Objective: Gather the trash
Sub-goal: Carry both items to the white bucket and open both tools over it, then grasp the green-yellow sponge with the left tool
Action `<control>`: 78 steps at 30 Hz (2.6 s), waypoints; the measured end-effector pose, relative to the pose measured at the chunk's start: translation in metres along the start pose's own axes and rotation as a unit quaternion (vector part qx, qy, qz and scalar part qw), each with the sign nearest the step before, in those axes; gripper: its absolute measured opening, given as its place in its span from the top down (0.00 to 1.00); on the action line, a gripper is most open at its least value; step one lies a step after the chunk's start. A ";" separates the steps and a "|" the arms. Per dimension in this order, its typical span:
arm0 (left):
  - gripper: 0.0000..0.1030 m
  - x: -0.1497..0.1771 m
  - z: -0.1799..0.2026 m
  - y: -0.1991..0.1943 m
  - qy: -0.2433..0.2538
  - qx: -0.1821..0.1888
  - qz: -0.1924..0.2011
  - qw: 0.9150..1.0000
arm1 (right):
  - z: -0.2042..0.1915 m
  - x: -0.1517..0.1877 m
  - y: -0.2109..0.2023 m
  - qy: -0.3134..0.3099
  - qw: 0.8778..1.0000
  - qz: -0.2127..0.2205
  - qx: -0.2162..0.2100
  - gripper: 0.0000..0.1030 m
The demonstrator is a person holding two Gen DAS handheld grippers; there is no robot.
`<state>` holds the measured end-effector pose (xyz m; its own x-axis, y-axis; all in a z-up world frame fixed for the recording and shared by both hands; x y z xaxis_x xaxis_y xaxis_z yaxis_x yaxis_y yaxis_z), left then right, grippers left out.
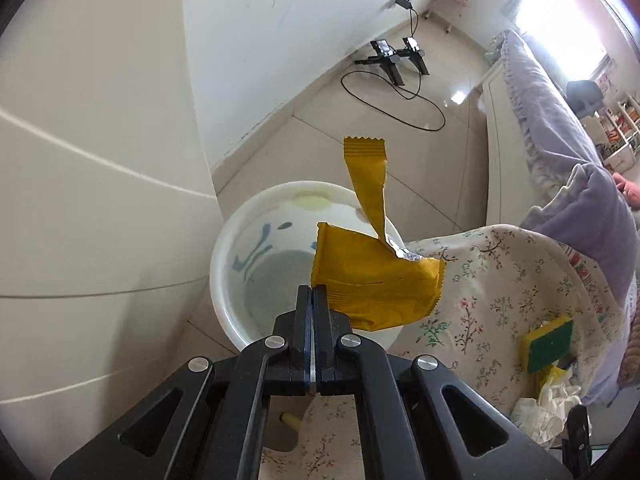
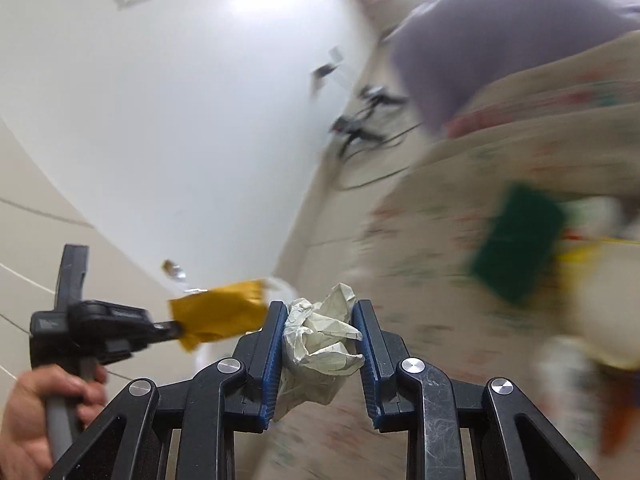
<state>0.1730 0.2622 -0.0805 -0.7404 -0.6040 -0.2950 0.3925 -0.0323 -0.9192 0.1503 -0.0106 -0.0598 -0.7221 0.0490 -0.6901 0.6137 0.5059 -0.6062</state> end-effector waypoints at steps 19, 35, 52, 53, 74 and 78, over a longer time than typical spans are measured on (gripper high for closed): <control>0.43 -0.022 -0.015 -0.038 -0.001 -0.048 0.067 0.997 | -0.071 0.007 0.167 -0.058 0.989 -0.115 -0.067 0.38; 0.43 0.024 0.067 -0.051 0.095 0.037 0.056 0.993 | -0.006 -0.050 -0.031 -0.089 0.995 -0.026 0.034 0.29; 0.26 0.160 0.226 -0.040 0.353 0.084 0.046 0.931 | 0.162 -0.026 -0.157 0.012 0.988 -0.049 0.148 0.15; 0.26 0.164 0.231 -0.034 0.364 0.082 0.044 0.927 | 0.167 -0.022 -0.153 0.023 0.987 -0.063 0.149 0.15; 0.26 0.197 0.307 0.063 0.485 0.003 0.027 0.874 | 0.211 -0.002 -0.139 0.059 0.977 -0.125 0.162 0.15; 0.43 0.185 0.303 0.063 0.469 0.015 0.017 0.883 | 0.214 0.003 -0.127 0.068 0.976 -0.143 0.148 0.15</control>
<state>0.2257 -0.0927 -0.1143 -0.8480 0.3203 -0.4223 0.4279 -0.0563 -0.9021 0.1382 -0.2588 -0.0693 -0.9009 0.0663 -0.4289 0.4313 0.2464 -0.8679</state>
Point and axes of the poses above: each gripper's, at about its wrist camera, not at the fingertips, and y roughly the way its jaws point, z to its right, x to its underside, the point moved 2 cm from there along y, roughly the way its jaws point, and after that the axes turned 10 degrees about -y, right-handed, at the moved point
